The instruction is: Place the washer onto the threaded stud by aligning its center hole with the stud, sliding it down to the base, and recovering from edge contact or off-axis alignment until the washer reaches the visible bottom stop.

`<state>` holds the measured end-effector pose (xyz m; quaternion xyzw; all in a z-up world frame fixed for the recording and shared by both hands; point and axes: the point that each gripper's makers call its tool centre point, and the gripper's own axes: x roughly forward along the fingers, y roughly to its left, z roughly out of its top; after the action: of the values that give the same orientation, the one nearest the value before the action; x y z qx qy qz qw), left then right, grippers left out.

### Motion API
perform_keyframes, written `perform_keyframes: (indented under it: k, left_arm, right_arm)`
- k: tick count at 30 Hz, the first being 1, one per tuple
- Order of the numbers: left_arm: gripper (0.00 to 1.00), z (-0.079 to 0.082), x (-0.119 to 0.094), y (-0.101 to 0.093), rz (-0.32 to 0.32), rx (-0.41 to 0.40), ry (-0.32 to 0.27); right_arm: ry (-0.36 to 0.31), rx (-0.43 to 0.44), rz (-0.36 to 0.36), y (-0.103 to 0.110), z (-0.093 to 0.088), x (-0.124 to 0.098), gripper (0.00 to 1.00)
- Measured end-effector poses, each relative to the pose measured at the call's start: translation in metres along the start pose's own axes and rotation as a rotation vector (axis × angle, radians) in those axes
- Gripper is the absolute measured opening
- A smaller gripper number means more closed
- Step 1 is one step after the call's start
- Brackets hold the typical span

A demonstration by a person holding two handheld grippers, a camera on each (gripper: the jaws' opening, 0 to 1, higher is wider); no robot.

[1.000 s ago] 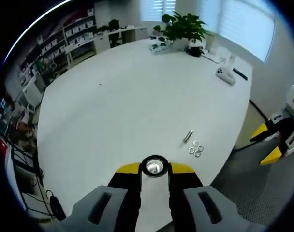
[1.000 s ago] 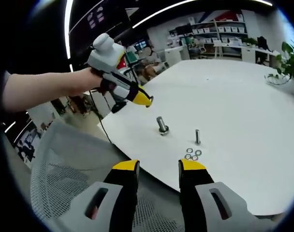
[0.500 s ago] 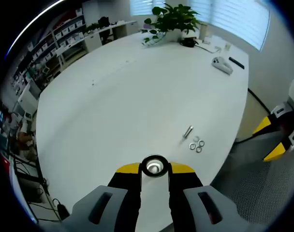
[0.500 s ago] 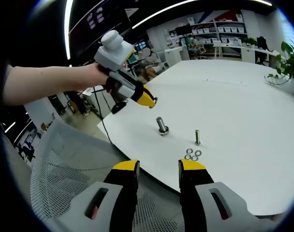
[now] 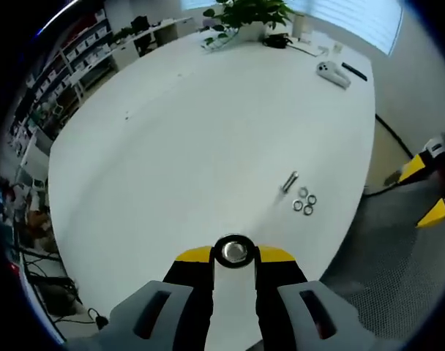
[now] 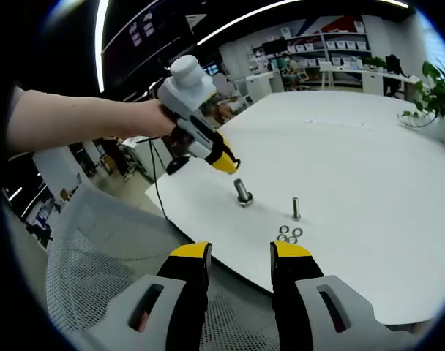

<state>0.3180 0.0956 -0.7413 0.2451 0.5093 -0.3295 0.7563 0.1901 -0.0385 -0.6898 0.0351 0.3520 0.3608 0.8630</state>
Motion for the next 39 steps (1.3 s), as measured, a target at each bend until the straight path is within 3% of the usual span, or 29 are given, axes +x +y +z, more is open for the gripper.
perform_keyframes:
  k: [6, 14, 24, 39]
  left_arm:
    - [0.18, -0.008, 0.012, -0.006, -0.012, 0.066, 0.061]
    - [0.18, -0.02, 0.026, -0.005, -0.013, 0.082, 0.126]
    - [0.18, -0.006, 0.036, 0.003, -0.033, 0.041, 0.095]
    - [0.18, -0.007, 0.034, -0.003, -0.046, 0.107, 0.196]
  right_arm:
    - [-0.001, 0.0, -0.002, 0.0, 0.0, 0.0, 0.35]
    - [-0.01, 0.011, -0.017, -0.004, 0.001, -0.001, 0.35]
    - [-0.008, 0.017, -0.033, -0.007, 0.0, -0.002, 0.35]
    - [-0.006, 0.021, -0.042, -0.008, 0.0, -0.002, 0.35]
